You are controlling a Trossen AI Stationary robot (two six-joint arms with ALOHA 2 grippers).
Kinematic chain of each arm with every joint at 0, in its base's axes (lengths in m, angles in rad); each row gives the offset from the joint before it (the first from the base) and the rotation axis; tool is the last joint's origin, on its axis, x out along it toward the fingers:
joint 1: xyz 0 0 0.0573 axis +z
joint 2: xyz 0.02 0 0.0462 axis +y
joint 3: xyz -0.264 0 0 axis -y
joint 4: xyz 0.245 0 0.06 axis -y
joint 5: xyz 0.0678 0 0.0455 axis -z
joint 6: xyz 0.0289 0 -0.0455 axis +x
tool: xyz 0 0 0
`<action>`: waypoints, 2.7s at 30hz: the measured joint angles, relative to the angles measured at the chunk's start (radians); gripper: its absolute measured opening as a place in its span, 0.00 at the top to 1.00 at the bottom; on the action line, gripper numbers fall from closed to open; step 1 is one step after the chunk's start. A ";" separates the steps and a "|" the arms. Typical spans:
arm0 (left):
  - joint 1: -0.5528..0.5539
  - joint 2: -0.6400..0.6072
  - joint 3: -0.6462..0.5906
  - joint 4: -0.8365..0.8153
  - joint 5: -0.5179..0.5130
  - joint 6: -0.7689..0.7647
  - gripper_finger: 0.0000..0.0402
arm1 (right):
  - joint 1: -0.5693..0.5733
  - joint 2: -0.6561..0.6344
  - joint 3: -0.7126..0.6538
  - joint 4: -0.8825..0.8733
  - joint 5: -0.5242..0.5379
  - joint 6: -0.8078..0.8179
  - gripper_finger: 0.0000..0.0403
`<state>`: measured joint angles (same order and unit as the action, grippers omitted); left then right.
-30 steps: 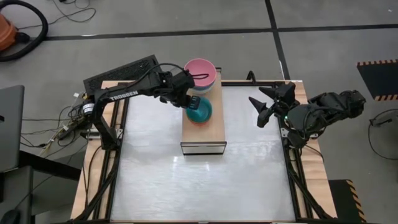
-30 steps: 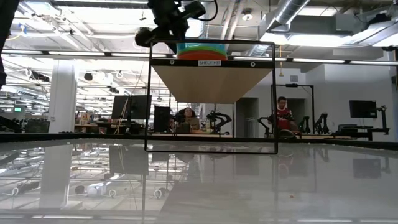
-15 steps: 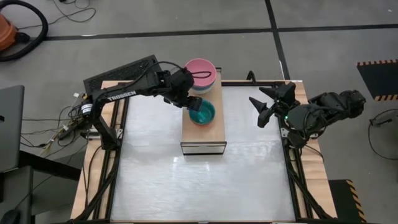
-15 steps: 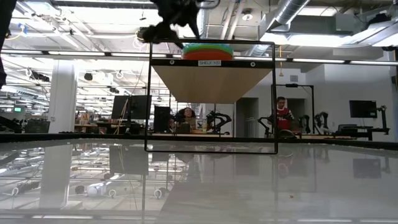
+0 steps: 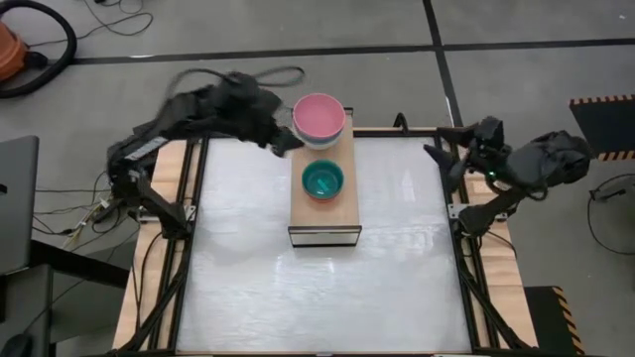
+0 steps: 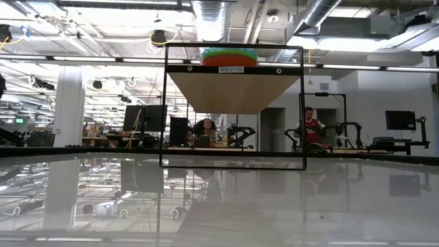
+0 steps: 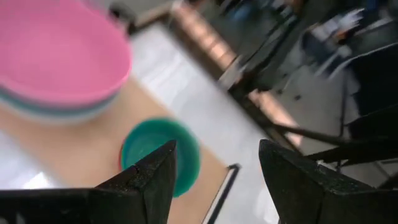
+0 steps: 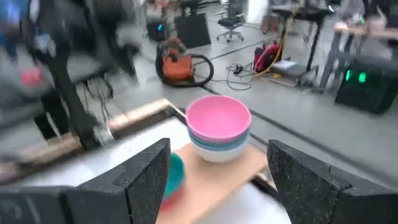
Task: Place and stack bowls onto a shelf
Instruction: Return to Home Position
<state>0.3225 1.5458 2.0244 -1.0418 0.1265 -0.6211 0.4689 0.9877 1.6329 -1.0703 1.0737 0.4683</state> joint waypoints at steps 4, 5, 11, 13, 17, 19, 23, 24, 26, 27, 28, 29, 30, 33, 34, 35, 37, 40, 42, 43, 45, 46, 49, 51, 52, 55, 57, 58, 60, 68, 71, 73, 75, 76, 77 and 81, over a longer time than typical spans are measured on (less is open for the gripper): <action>-0.003 -0.079 0.056 0.003 -0.032 0.076 0.48 | 0.016 -0.050 0.000 -0.079 -0.003 -0.038 0.27; -0.003 -0.097 0.060 0.003 -0.036 0.093 0.48 | 0.017 -0.061 0.000 -0.089 -0.004 -0.008 0.27; -0.004 -0.210 0.061 -0.007 -0.055 0.108 0.48 | 0.038 -0.114 0.000 -0.122 -0.146 -0.030 0.27; -0.010 -0.245 0.061 -0.008 -0.061 0.131 0.48 | 0.047 -0.133 0.000 -0.119 -0.165 -0.021 0.27; -0.051 -0.311 0.061 -0.009 -0.095 0.277 0.48 | 0.078 -0.194 -0.008 -0.113 -0.166 -0.014 0.27; -0.069 -0.341 0.061 -0.036 -0.147 0.334 0.48 | 0.099 -0.245 -0.039 -0.080 -0.156 -0.024 0.27; -0.095 -0.395 0.060 -0.101 -0.191 0.402 0.48 | 0.138 -0.363 -0.170 0.088 -0.154 -0.103 0.27; -0.103 -0.408 0.060 -0.114 -0.187 0.408 0.48 | 0.145 -0.397 -0.213 0.140 -0.160 -0.124 0.27; -0.120 -0.429 0.054 -0.126 -0.179 0.412 0.48 | 0.156 -0.469 -0.305 0.231 -0.173 -0.159 0.27; -0.129 -0.439 0.042 -0.126 -0.164 0.414 0.48 | 0.159 -0.505 -0.353 0.283 -0.179 -0.178 0.27; -0.138 -0.455 0.020 -0.114 -0.155 0.416 0.48 | 0.161 -0.541 -0.402 0.339 -0.180 -0.197 0.27; -0.146 -0.474 -0.008 -0.095 -0.143 0.416 0.48 | 0.163 -0.575 -0.452 0.397 -0.180 -0.218 0.27; -0.154 -0.493 -0.043 -0.074 -0.138 0.416 0.48 | 0.167 -0.608 -0.505 0.456 -0.183 -0.238 0.27; -0.178 -0.565 -0.195 0.019 -0.131 0.396 0.48 | 0.165 -0.701 -0.644 0.598 -0.230 -0.284 0.27; -0.184 -0.592 -0.256 0.063 -0.130 0.393 0.48 | 0.164 -0.732 -0.682 0.642 -0.254 -0.294 0.27; -0.191 -0.621 -0.324 0.117 -0.130 0.392 0.48 | 0.164 -0.762 -0.716 0.685 -0.268 -0.306 0.27; -0.201 -0.683 -0.465 0.230 -0.122 0.386 0.48 | 0.164 -0.817 -0.777 0.749 -0.291 -0.319 0.27; -0.208 -0.779 -0.672 0.364 -0.089 0.350 0.48 | 0.164 -0.895 -0.842 0.775 -0.317 -0.323 0.27; -0.208 -0.846 -0.802 0.451 -0.073 0.324 0.48 | 0.164 -0.944 -0.871 0.792 -0.317 -0.322 0.27; -0.208 -0.881 -0.863 0.496 -0.068 0.310 0.48 | 0.164 -0.967 -0.883 0.791 -0.318 -0.323 0.27; -0.209 -0.955 -0.975 0.580 -0.057 0.287 0.48 | 0.163 -0.984 -0.899 0.797 -0.312 -0.325 0.27; -0.209 -0.992 -1.025 0.616 -0.054 0.279 0.48 | 0.163 -0.982 -0.901 0.799 -0.302 -0.340 0.27; -0.208 -1.110 -1.161 0.699 -0.053 0.253 0.48 | 0.142 -0.982 -0.903 0.791 -0.299 -0.369 0.27; -0.208 -1.191 -1.241 0.757 -0.055 0.236 0.48 | 0.135 -0.983 -0.901 0.780 -0.296 -0.373 0.27; -0.208 -1.229 -1.276 0.773 -0.059 0.233 0.48 | 0.130 -0.983 -0.901 0.762 -0.295 -0.373 0.27; -0.208 -1.348 -1.369 0.803 -0.080 0.224 0.48 | 0.110 -0.983 -0.903 0.719 -0.293 -0.372 0.27; -0.208 -1.425 -1.427 0.807 -0.092 0.219 0.48 | 0.102 -0.983 -0.924 0.714 -0.291 -0.366 0.27; -0.208 -1.463 -1.458 0.813 -0.104 0.217 0.48 | 0.102 -0.983 -0.940 0.713 -0.290 -0.365 0.27; -0.208 -1.534 -1.515 0.827 -0.129 0.204 0.48 | 0.096 -0.982 -0.969 0.706 -0.291 -0.354 0.27; -0.208 -1.493 -1.612 0.837 -0.169 0.196 0.48 | 0.085 -0.983 -1.148 0.800 -0.323 -0.260 0.27; -0.208 -1.493 -1.660 0.919 -0.194 0.209 0.48 | 0.084 -0.984 -1.237 0.905 -0.344 -0.269 0.27; -0.208 -1.504 -1.686 0.953 -0.199 0.212 0.48 | 0.085 -0.984 -1.299 0.974 -0.365 -0.287 0.27; -0.208 -1.501 -1.711 0.988 -0.175 0.208 0.48 | 0.085 -0.984 -1.351 1.061 -0.372 -0.317 0.27; -0.208 -1.502 -1.727 0.990 -0.159 0.200 0.48 | 0.085 -0.984 -1.376 1.101 -0.372 -0.326 0.27; -0.208 -1.501 -1.737 1.001 -0.148 0.192 0.48 | 0.084 -0.984 -1.403 1.138 -0.372 -0.336 0.27; -0.208 -1.501 -1.782 1.027 -0.120 0.141 0.48 | 0.084 -0.984 -1.499 1.258 -0.373 -0.365 0.27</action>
<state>0.1145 0.0448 0.2422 -0.0153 0.0064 -0.4798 0.5533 0.0036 0.1340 0.1877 0.7006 0.1032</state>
